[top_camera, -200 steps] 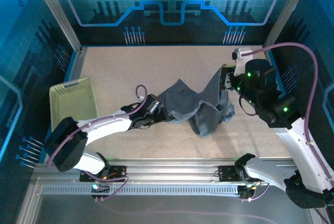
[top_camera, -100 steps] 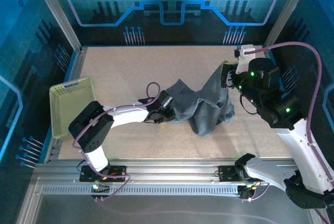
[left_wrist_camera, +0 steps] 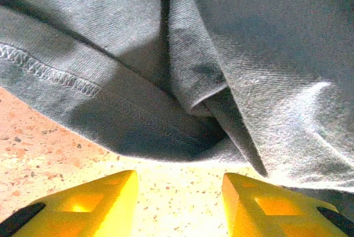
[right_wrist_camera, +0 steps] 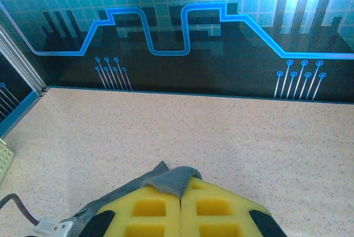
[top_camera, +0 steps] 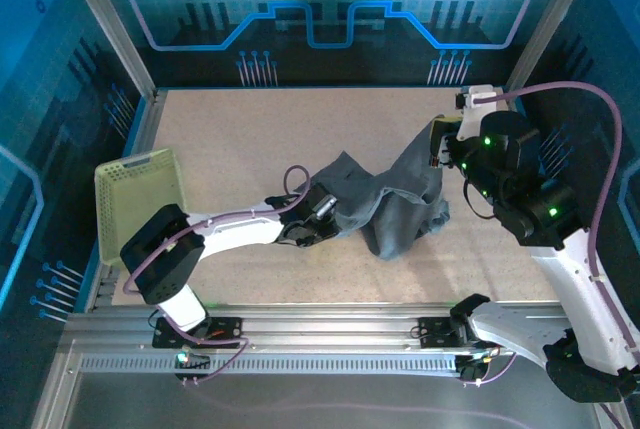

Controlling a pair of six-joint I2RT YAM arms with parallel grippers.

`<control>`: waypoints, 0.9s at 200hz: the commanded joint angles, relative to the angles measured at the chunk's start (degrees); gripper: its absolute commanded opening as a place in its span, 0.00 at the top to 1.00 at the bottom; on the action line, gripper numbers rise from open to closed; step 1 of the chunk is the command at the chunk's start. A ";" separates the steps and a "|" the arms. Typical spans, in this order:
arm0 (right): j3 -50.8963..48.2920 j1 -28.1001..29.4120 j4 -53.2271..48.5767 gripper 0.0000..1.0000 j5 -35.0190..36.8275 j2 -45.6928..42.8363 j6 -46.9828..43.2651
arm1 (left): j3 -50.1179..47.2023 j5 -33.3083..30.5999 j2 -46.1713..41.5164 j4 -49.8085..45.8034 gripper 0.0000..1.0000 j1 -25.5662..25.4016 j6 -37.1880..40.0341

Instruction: Fold the inside-out t-shirt

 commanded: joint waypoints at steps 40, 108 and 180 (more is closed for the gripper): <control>-1.34 -0.91 1.01 1.00 -0.17 -1.84 0.02 | -0.05 1.04 4.84 1.10 0.54 0.59 -1.94; -2.83 -0.95 1.13 1.00 -0.41 -2.97 0.32 | -2.65 -1.95 6.01 5.64 0.64 2.66 1.05; -3.84 -0.98 1.26 1.00 -3.47 -3.25 0.32 | -3.20 -0.14 6.62 15.86 0.63 3.85 6.41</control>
